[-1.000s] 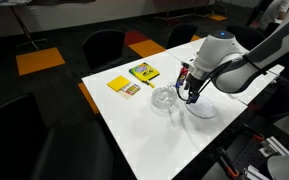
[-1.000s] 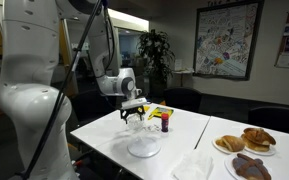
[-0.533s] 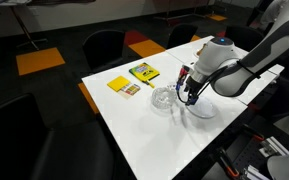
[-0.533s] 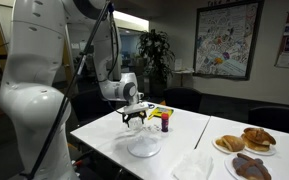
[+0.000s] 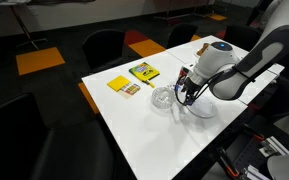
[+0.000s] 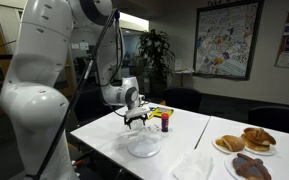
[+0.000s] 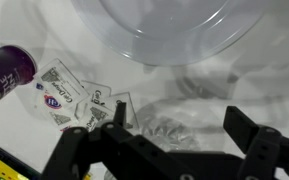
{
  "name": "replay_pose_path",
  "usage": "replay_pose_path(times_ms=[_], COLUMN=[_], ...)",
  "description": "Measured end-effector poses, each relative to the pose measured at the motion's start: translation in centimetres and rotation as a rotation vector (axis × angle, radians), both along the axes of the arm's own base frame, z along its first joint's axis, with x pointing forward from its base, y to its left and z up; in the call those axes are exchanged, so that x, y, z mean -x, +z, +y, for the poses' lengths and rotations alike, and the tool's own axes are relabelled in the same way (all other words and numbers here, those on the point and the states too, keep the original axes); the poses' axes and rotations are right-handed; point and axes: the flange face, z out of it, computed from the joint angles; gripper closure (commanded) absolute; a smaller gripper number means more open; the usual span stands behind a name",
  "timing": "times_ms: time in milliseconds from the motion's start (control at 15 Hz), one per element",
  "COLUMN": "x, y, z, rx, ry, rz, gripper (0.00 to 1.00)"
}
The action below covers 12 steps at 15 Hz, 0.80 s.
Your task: Cover the glass jar with the glass lid
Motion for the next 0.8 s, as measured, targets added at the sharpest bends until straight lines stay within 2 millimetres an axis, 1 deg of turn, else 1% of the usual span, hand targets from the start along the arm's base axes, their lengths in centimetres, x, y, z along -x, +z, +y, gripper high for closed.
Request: replay_pose_path(times_ms=[267,533,667,800], x=[-0.4,-0.9,-1.2,-1.5], y=[-0.4,-0.2,0.0,0.2], z=[-0.4,-0.5,-0.4,-0.2], rx=[-0.003,-0.003,-0.004,-0.006], ry=[0.011,0.016,0.019,0.022], rz=[-0.016,-0.028,-0.035,-0.042], gripper=[0.59,0.87,1.00,1.00])
